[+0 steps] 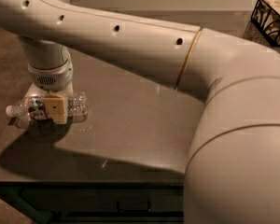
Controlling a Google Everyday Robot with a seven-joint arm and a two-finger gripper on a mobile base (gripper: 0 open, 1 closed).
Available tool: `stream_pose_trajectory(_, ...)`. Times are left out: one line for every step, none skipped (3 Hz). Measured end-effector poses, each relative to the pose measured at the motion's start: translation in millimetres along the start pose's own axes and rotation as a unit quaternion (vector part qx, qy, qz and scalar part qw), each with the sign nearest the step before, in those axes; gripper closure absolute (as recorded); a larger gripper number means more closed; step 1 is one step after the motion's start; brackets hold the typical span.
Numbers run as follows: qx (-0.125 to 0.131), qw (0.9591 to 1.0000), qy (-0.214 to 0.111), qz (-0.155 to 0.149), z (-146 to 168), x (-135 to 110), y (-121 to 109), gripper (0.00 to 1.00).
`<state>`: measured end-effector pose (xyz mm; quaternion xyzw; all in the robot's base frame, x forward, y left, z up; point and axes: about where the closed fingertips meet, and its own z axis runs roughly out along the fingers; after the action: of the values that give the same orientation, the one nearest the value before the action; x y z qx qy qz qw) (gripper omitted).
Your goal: Pick water bottle
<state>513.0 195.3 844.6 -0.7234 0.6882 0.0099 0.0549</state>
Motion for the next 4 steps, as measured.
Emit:
stream_pose_trajectory(-0.007,1.0000,-0.006,0.004,-5,1,-4,0.63)
stream_pose_trajectory(-0.002,0.9999,-0.014,0.001,-23,2,-11,0.86)
stream_pose_trajectory(0.011,0.9996,-0.022,-0.009,-52,6,-24,1.00)
stream_pose_trajectory(0.019,0.9991,-0.034,-0.019,-75,14,-36,1.00)
